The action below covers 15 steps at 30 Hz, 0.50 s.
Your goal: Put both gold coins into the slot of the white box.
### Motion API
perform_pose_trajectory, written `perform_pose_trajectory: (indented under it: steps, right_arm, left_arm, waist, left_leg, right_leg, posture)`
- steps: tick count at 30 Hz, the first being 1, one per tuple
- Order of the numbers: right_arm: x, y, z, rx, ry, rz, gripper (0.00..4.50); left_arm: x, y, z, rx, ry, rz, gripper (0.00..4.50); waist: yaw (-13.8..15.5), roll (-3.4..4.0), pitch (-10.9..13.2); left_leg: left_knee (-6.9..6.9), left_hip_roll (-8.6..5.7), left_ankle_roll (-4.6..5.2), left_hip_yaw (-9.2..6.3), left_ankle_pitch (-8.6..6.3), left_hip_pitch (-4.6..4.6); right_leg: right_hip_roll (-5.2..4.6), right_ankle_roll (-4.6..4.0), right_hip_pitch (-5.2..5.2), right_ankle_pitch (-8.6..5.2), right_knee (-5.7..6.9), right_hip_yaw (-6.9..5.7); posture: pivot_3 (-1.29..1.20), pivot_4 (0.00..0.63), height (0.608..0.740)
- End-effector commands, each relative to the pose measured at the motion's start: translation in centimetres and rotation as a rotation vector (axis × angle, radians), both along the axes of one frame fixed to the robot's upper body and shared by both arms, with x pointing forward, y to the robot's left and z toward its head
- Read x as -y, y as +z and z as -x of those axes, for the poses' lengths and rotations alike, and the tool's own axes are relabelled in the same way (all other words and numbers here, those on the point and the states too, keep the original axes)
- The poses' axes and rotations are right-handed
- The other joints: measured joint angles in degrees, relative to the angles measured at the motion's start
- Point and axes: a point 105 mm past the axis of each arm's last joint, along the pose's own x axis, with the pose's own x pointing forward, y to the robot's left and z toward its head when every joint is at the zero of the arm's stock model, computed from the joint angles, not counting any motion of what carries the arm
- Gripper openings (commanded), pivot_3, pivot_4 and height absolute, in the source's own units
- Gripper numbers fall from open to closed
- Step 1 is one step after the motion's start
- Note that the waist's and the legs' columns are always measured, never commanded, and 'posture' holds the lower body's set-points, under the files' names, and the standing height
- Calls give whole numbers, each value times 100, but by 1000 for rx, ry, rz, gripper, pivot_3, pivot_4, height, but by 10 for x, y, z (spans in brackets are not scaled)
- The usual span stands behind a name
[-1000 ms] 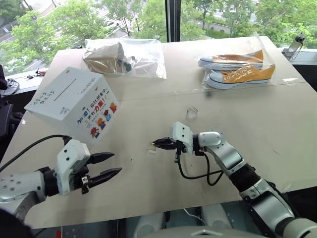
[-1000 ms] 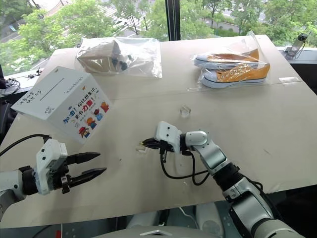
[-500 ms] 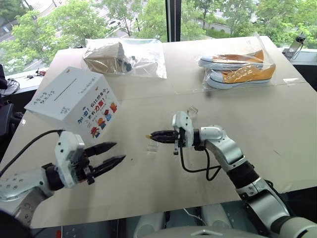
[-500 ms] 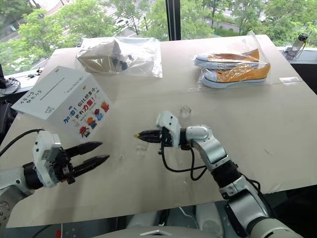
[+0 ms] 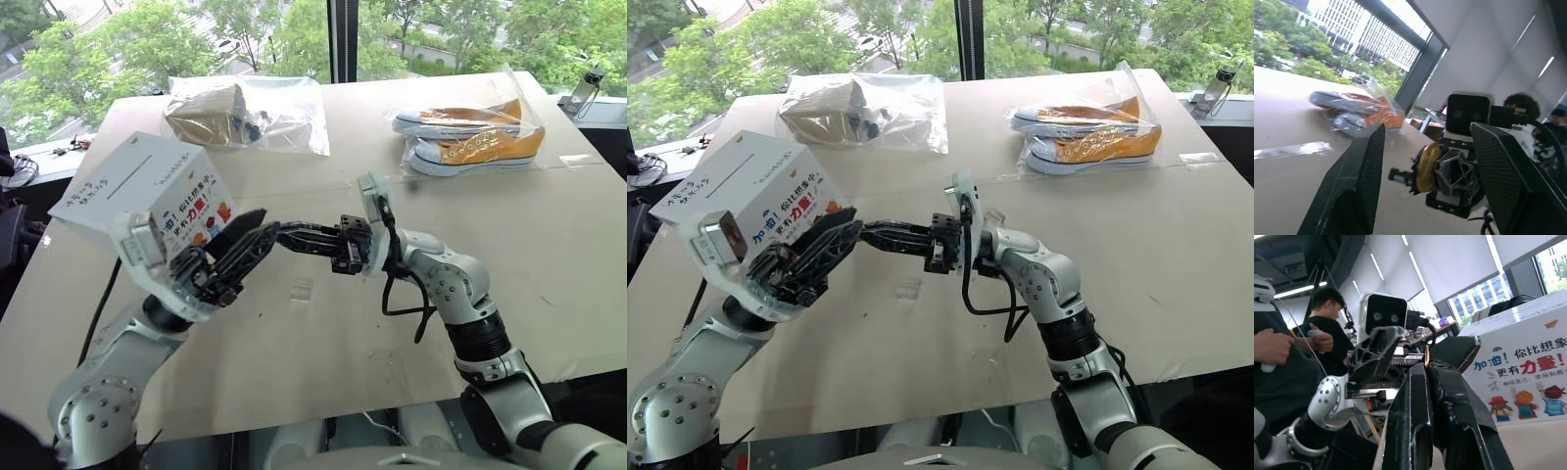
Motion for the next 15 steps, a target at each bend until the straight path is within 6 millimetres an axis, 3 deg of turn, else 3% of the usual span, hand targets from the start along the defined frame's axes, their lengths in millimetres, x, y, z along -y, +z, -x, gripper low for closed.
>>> perform_pose_trajectory:
  steps: [1,4,5,15]
  right_arm:
    - [1,22,8,39,31,-61,0]
    - [2,24,9,26,39,-69,0]
    - [2,24,9,23,40,-69,0]
    - [4,33,9,-4,68,-111,0]
  left_arm:
    - [3,8,5,42,-15,22,1533]
    - [2,9,5,49,-9,32,157]
    - [2,9,5,52,-10,35,35]
    - [4,7,6,43,-19,39,35]
  waist:
    - [1,0,0]
    - [6,0,0]
    - [8,0,0]
    - [8,0,0]
  left_leg:
    - [0,0,0,0,0,0]
    - [0,0,0,1,0,0]
    - [0,0,0,0,0,0]
    - [0,0,0,2,0,-1]
  right_leg:
    - [0,0,0,0,0,0]
    - [0,0,0,0,-1,0]
    - [0,0,0,0,-2,-1]
    - [0,0,0,0,-2,0]
  posture:
    - [0,150,740]
    - [0,150,740]
    - [0,150,740]
    - [0,150,740]
